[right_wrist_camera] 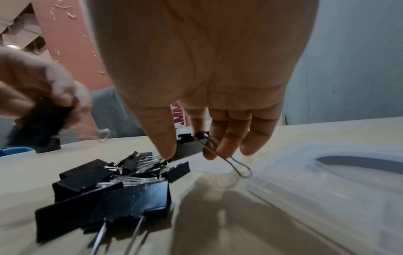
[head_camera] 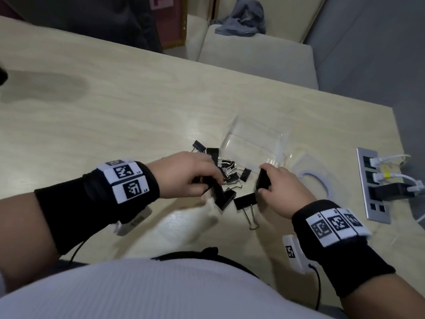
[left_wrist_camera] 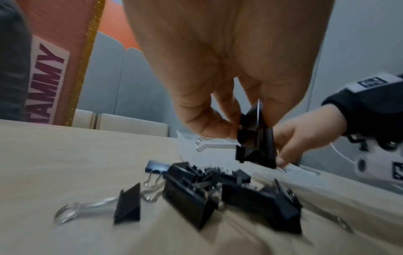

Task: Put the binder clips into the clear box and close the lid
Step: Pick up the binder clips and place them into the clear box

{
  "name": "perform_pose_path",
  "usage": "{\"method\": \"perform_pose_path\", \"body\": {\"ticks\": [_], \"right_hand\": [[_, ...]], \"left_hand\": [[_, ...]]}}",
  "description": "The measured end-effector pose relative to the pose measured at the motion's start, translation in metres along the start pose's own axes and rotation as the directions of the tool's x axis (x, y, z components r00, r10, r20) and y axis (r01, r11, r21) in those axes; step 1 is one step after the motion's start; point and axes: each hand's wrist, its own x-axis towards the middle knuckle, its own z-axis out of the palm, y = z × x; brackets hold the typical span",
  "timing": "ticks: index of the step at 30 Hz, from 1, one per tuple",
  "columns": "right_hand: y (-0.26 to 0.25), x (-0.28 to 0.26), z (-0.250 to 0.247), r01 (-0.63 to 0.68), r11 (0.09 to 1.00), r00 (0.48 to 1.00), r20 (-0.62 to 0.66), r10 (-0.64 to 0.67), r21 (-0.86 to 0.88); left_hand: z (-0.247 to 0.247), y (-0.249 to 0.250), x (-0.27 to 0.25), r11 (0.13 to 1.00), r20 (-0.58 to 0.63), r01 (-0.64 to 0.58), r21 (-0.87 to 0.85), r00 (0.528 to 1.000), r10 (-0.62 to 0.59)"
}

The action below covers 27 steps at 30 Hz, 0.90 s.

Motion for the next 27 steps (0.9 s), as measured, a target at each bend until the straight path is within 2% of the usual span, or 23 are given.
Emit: {"method": "perform_pose_path", "body": {"ticks": [2, 5, 8, 11, 15, 18, 21, 24, 27], "right_hand": [[0.003, -0.006, -0.002, -0.001, 1.000, 0.999, 0.039, 0.001, -0.001], [0.008, -0.012, -0.006, 0.001, 1.000, 0.995, 0.097, 0.000, -0.003], [0.011, -0.017, -0.010, -0.010, 1.000, 0.989, 0.149, 0.012, -0.013], [0.013, -0.020, -0.012, -0.020, 1.000, 0.983, 0.182, 0.019, 0.001], [0.020, -0.023, -0.019, -0.041, 0.996, 0.986, 0.163, 0.028, 0.080], [0.025, -0.023, -0.028, -0.045, 0.975, 0.998, 0.051, 0.034, 0.219], [0.027, -0.017, -0.034, -0.018, 0.963, 0.996, -0.081, 0.041, 0.268], [0.024, -0.008, -0.033, 0.007, 0.942, 0.981, -0.183, 0.058, 0.334], [0.019, 0.002, -0.029, 0.001, 0.927, 0.974, -0.212, 0.084, 0.374]], "left_hand": [[-0.006, 0.003, 0.011, 0.998, -0.075, -0.024, -0.064, 0.997, 0.020], [-0.012, 0.008, 0.034, 0.991, -0.188, 0.043, -0.126, 0.980, -0.066], [-0.014, 0.008, 0.058, 0.986, -0.216, 0.086, -0.142, 0.969, -0.116], [-0.011, 0.002, 0.079, 0.993, -0.157, 0.100, -0.056, 0.982, -0.107], [-0.007, -0.008, 0.096, 0.993, -0.007, 0.064, 0.103, 0.998, -0.063], [-0.012, -0.010, 0.103, 0.990, 0.047, -0.013, 0.140, 0.999, 0.006], [-0.018, -0.009, 0.109, 0.985, 0.107, -0.088, 0.151, 0.992, 0.072], [-0.020, -0.007, 0.118, 0.958, 0.204, -0.086, 0.275, 0.979, 0.029], [-0.015, -0.008, 0.125, 0.884, 0.288, -0.087, 0.459, 0.956, -0.055]]}}
